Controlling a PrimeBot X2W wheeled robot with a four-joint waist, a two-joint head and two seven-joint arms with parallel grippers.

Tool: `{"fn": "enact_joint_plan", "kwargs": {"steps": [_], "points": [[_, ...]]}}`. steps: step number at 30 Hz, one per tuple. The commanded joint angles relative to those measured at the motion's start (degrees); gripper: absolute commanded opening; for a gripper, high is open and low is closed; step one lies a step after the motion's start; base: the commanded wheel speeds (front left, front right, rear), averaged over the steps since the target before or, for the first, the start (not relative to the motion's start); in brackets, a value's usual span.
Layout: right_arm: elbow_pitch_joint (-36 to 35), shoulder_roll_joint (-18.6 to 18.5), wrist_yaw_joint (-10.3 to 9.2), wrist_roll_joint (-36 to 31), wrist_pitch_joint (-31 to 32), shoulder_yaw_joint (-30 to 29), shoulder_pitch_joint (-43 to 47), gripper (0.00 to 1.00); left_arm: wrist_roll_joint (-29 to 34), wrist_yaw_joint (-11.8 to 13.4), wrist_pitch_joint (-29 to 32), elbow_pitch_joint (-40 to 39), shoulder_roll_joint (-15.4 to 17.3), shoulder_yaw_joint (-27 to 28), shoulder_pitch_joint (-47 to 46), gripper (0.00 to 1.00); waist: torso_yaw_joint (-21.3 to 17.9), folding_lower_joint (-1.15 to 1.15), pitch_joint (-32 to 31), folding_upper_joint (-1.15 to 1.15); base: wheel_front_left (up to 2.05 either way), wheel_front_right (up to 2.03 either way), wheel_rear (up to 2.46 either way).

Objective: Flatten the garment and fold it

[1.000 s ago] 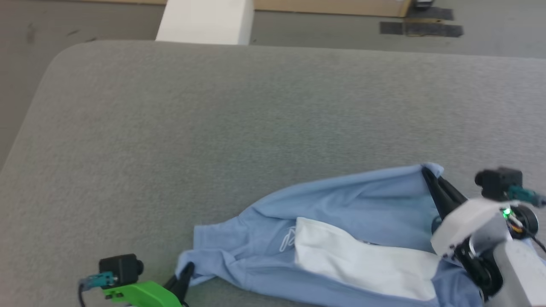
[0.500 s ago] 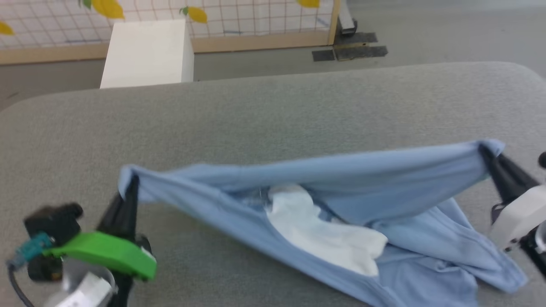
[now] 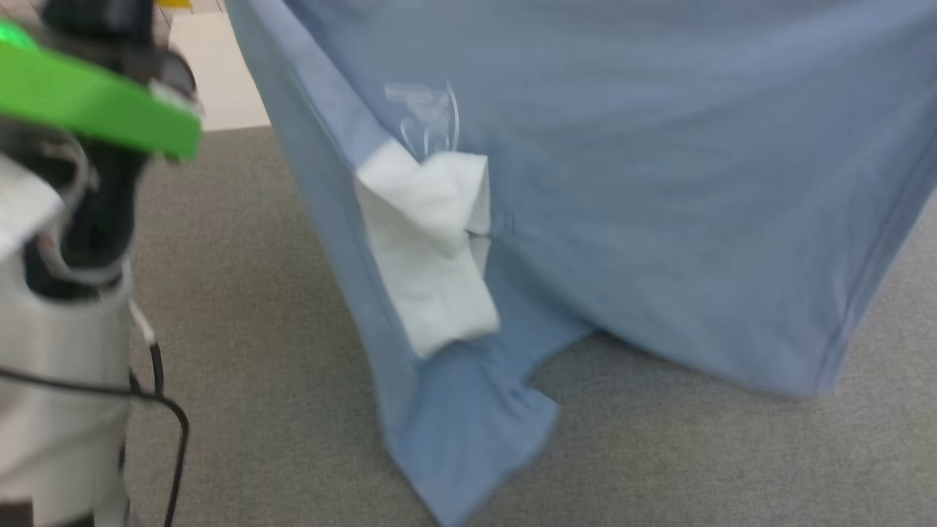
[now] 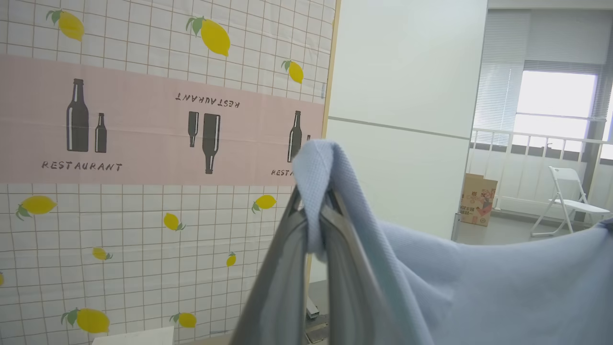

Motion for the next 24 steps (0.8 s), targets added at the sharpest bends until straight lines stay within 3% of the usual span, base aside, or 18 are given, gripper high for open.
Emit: {"fn": "enact_joint_plan", "kwargs": {"steps": [1, 7, 13, 19, 24], "points": [[1.7, 0.1, -0.10, 0.3, 0.2, 0.6, -3.7, 0.00, -0.8, -0.3, 0.1, 1.8, -0.5, 0.1, -4.3, 0.00, 0.1, 0.00, 3.4, 0.00, 0.00, 0.00, 0.00], [9.6, 2.2, -0.10, -0.5, 0.7, 3.7, -18.3, 0.00, -0.6, 0.0, 0.6, 10.6, -1.1, 0.1, -21.5, 0.00, -0.6, 0.00, 10.7, 0.00, 0.00, 0.00, 0.00], [18.4, 6.5, -0.10, -4.9, -1.1, 3.2, -32.8, 0.00, 4.2, 0.7, -0.3, 18.8, 0.3, -0.9, -37.8, 0.00, -2.5, 0.00, 19.0, 0.00, 0.00, 0.00, 0.00], [25.8, 11.8, -0.10, -14.2, -9.5, -1.6, -45.0, 0.00, 9.1, 2.6, -6.2, 25.9, 0.5, -1.0, -51.7, 0.00, -4.0, 0.00, 25.8, 0.00, 0.00, 0.00, 0.00], [29.4, 14.7, -0.10, -18.7, -17.1, -3.1, -48.0, 0.00, 11.2, 2.1, -11.9, 30.6, 0.4, -1.5, -56.0, 0.00, -3.5, 0.00, 28.4, 0.00, 0.00, 0.00, 0.00]]}}
